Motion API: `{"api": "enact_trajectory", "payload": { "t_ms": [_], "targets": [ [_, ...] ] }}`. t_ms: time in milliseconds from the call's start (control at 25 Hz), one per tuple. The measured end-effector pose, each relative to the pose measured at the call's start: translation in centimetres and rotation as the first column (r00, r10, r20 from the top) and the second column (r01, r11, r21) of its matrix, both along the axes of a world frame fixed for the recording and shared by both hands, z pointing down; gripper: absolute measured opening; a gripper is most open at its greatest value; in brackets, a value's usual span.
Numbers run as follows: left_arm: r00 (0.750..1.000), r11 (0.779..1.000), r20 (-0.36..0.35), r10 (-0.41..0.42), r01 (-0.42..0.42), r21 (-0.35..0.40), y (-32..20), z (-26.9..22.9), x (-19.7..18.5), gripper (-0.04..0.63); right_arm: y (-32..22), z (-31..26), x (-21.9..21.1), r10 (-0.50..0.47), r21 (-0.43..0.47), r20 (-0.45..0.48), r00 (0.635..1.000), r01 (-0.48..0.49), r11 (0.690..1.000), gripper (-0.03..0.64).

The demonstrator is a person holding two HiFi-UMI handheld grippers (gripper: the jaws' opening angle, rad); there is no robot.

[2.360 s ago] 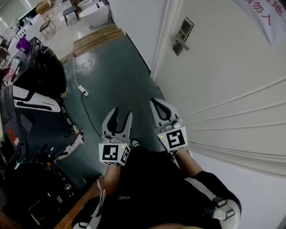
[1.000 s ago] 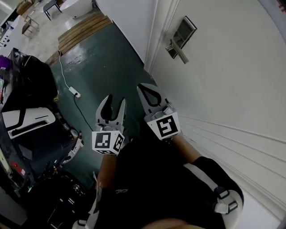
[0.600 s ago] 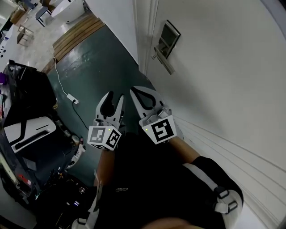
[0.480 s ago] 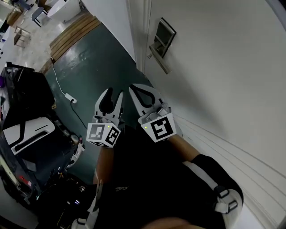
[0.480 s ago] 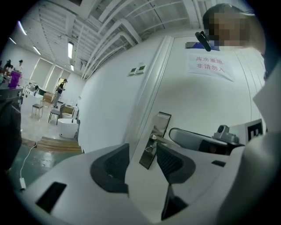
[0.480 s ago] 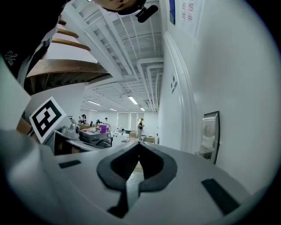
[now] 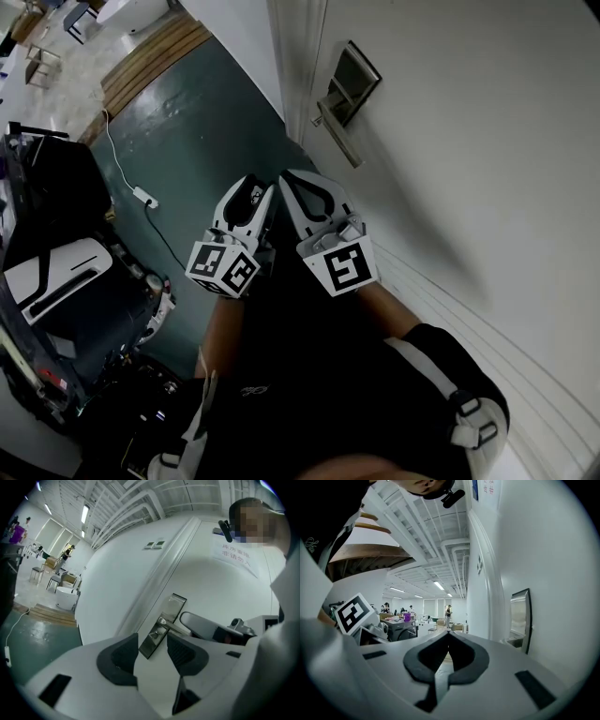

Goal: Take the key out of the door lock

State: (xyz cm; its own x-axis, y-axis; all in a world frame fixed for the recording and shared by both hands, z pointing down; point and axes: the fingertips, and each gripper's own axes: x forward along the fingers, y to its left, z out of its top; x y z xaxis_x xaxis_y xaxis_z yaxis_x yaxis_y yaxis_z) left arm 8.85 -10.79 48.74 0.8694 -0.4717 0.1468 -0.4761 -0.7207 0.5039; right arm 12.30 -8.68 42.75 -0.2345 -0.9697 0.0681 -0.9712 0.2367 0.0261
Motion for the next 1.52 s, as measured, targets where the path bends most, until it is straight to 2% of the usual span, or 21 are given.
{"api": "enact_trajectory", "payload": {
  "t_ms": [320,640,1000,1160,1520],
  "targets": [
    [0.997,0.995,-0.028,0.078,-0.079,-0.054,-1.8,1.4,2.1,0.196,-1.7,0.3,1.9,0.06,-0.013,-0.015,0.998,-0.06,0.998,0.009],
    [0.981,0.977,-0.063,0.182,-0.188,-0.1,-4.4,1.8,4.7,0.196,-4.0,0.4,3.4,0.138,-0.042,-0.012,0.99,-0.138,0.99,0.009],
    [0.945,0.922,-0.143,0.293,-0.319,-0.22,-5.4,3.2,7.8,0.196,-5.2,0.5,4.3,0.22,-0.084,-0.024,0.975,-0.221,0.972,0.009],
    [0.928,0.899,-0.154,0.34,-0.369,-0.236,-5.9,3.9,9.3,0.196,-5.2,0.7,5.0,0.266,-0.097,-0.024,0.964,-0.267,0.959,0.009],
    [0.898,0.839,-0.207,0.387,-0.436,-0.325,-6.4,5.1,12.4,0.196,-5.1,0.4,6.5,0.347,-0.105,-0.006,0.938,-0.346,0.932,0.009]
  ]
}}
